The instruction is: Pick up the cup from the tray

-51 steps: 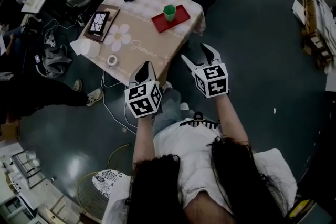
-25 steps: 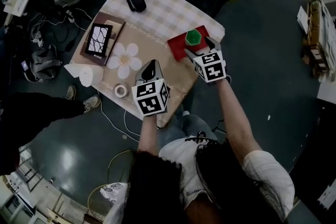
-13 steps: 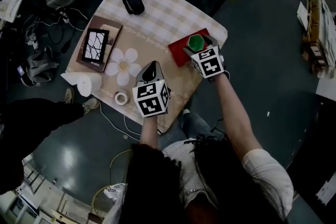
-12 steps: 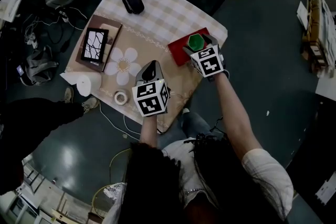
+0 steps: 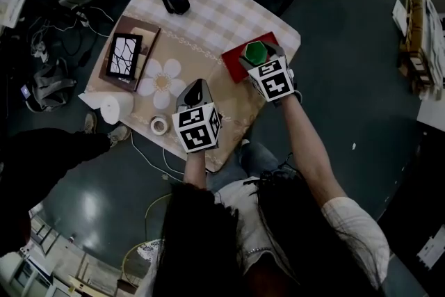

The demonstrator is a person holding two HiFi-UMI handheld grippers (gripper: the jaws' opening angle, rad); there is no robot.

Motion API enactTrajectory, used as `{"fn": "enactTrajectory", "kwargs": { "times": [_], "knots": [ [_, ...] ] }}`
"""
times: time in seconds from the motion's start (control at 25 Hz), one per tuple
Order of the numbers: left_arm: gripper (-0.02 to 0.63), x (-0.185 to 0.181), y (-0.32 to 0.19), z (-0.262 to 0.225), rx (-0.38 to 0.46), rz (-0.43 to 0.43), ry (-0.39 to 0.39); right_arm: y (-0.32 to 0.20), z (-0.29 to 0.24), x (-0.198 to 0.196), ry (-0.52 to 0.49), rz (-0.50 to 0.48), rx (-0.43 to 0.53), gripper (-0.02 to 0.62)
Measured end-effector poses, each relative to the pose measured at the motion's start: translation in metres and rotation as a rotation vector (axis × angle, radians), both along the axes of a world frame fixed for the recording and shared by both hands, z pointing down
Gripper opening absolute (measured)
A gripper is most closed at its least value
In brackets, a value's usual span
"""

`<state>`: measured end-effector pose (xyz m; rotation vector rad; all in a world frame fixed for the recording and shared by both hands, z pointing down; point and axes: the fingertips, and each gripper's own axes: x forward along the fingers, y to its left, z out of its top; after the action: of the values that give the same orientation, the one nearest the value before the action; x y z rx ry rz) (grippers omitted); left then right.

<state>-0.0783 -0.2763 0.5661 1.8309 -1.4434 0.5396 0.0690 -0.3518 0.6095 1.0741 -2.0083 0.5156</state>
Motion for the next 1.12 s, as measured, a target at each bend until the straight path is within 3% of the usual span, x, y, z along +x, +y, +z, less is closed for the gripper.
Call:
{"fn": "enactTrajectory", "kwargs": {
  "times": [0.24, 0.48, 0.72, 0.96, 1.12],
  "knots": [
    [0.005, -0.018, 0.010, -0.003, 0.022, -0.002, -0.050, 0.012, -0.021, -0.048, -0.053, -0.083, -0.008, 0.325],
    [0.005, -0.057, 0.021, -0.009, 0.032, -0.084, -0.095, 0.038, -0.025, -0.114, -0.103, -0.209, -0.031, 0.325],
    [0.005, -0.087, 0.037, -0.012, 0.048, -0.186, -0.064, 0.069, -0.009, -0.171, -0.104, -0.340, -0.073, 0.325],
    [0.005, -0.097, 0.050, -0.005, 0.037, -0.219, -0.056, 0.087, 0.019, -0.186, -0.065, -0.379, -0.120, 0.325],
    [0.005, -0.095, 0.053, -0.001, 0.034, -0.223, -0.043, 0.089, 0.021, -0.187, -0.047, -0.402, -0.091, 0.325]
  ]
}}
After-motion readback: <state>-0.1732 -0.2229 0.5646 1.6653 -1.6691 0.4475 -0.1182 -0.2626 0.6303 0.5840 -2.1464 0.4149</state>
